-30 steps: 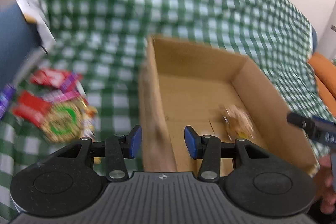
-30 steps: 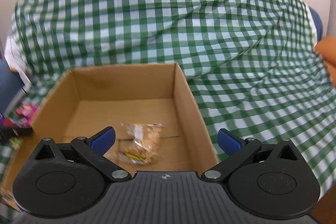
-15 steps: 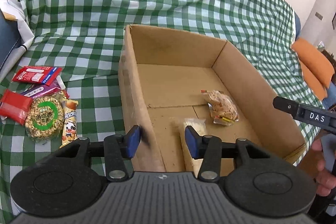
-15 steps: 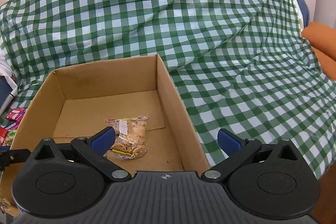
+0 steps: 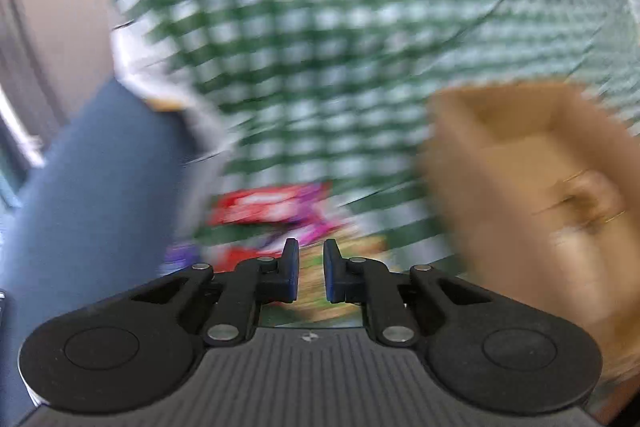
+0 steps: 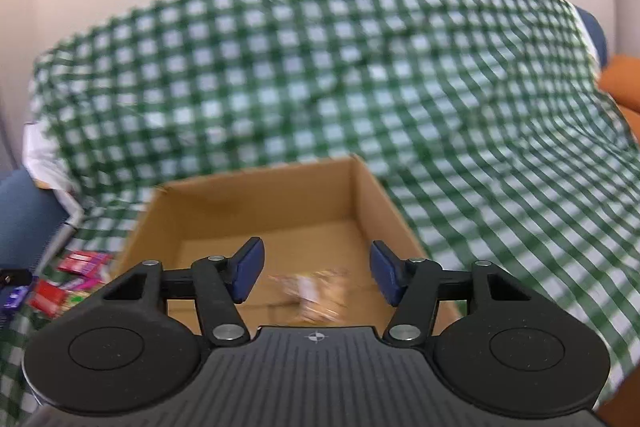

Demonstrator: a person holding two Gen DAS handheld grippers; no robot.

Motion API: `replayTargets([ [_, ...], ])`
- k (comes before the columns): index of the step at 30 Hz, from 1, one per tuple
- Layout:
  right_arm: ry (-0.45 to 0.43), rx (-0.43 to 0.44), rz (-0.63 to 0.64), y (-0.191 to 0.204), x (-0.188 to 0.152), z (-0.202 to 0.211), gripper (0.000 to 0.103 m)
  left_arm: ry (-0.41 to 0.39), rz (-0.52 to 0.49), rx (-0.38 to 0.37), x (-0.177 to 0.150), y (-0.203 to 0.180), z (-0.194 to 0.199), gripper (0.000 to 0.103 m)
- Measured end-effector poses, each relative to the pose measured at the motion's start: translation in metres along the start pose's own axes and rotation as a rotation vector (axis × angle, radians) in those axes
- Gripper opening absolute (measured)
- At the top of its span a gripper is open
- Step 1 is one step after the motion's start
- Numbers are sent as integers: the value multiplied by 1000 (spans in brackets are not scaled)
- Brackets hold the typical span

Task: Organize snacks
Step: 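Move both tools back toward the snack pile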

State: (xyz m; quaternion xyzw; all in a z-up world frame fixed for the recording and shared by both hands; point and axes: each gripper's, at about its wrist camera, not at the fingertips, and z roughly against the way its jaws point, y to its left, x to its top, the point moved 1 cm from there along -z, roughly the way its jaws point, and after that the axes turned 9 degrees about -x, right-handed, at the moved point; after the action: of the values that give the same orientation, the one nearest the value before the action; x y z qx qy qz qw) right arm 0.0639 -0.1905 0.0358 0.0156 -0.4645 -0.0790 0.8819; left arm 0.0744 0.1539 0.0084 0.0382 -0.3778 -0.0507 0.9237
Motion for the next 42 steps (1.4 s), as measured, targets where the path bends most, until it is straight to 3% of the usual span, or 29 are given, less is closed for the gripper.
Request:
replayTargets([
  [4,-58,117,44,28,1,11,61,177,-55,199,-25,40,-39,20],
  [6,-80,185,77,47,-2,16,61,263,-52,221,-40,51,-54,22],
  [8,-102,244,129,67,-6,22,61,310,-147,278,-49,47,-71,30],
  [10,-119,298,182,85,-11,26,61,377,-225,320,-57,42,-89,30],
  [12,-124,338,222,103,-13,30,61,410,-282,375,-64,43,-98,26],
  [14,-123,370,255,116,-16,30,61,404,-286,399,-64,46,-98,5],
  [16,-119,394,285,127,-20,31,61,389,-254,387,-63,52,-92,0],
  [19,-108,419,318,140,-27,33,61,287,-152,352,-45,56,-66,0],
  [23,-99,439,355,160,-37,36,61,84,84,137,-32,71,-13,0],
  [26,-89,446,404,182,-51,39,61,60,209,38,-35,90,-2,0],
  [31,-70,445,484,220,-76,41,61,32,334,-36,-36,110,5,0],
  [34,-45,429,520,240,-90,35,61,65,328,5,-34,108,-2,1],
  [37,-7,396,530,255,-101,24,62,146,300,40,-36,101,-26,14],
  [39,21,367,520,263,-106,11,62,191,260,64,-31,98,-43,17],
  [41,57,345,499,268,-109,-3,64,214,213,107,-29,93,-53,32],
  [42,77,337,485,269,-110,-10,64,218,198,119,-29,92,-58,33],
])
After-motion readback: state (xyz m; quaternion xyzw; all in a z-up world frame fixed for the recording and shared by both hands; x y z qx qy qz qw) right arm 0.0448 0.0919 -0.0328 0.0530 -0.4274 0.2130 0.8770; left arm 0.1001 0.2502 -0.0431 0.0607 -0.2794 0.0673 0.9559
